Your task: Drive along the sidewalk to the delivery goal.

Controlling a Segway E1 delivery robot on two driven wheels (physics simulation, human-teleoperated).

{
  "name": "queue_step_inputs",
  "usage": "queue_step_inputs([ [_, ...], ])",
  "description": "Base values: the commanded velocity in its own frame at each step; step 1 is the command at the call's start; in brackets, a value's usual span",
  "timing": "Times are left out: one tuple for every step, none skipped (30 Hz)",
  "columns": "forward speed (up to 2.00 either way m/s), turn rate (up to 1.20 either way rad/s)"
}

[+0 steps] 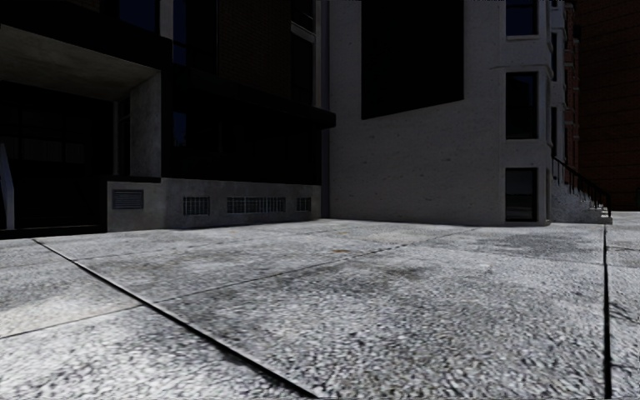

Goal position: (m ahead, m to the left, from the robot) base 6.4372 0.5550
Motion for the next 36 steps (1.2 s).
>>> queue_step_inputs([
  [2.00, 0.23],
  [2.00, 0.23],
  [2.00, 0.23],
  [2.00, 0.23],
  [2.00, 0.23],
  [2.00, 0.26],
  [2.00, 0.28],
  [2.00, 0.28],
  [2.00, 0.32],
  [2.00, 0.35],
  [2.00, 0.36],
  [2.00, 0.36],
  [2.00, 0.36],
  [2.00, 0.36],
  [2.00, 0.36],
  [2.00, 0.36],
  [2.00, 0.36],
  [2.00, 0.36],
  [2.00, 0.33],
  [2.00, 0.20],
  [2.00, 0.00],
  [2.00, 0.00],
  [2.00, 0.00],
  [2.00, 0.00],
  [2.00, 0.00],
  [2.00, 0.00],
  [2.00, 0.00],
  [2.00, 0.00],
  [2.00, 0.00],
  [2.00, 0.00],
  [2.00, 0.00],
  [2.00, 0.00],
  [2.00, 0.00],
  [2.00, 0.00],
  [2.00, 0.00],
  [2.00, 0.00],
])
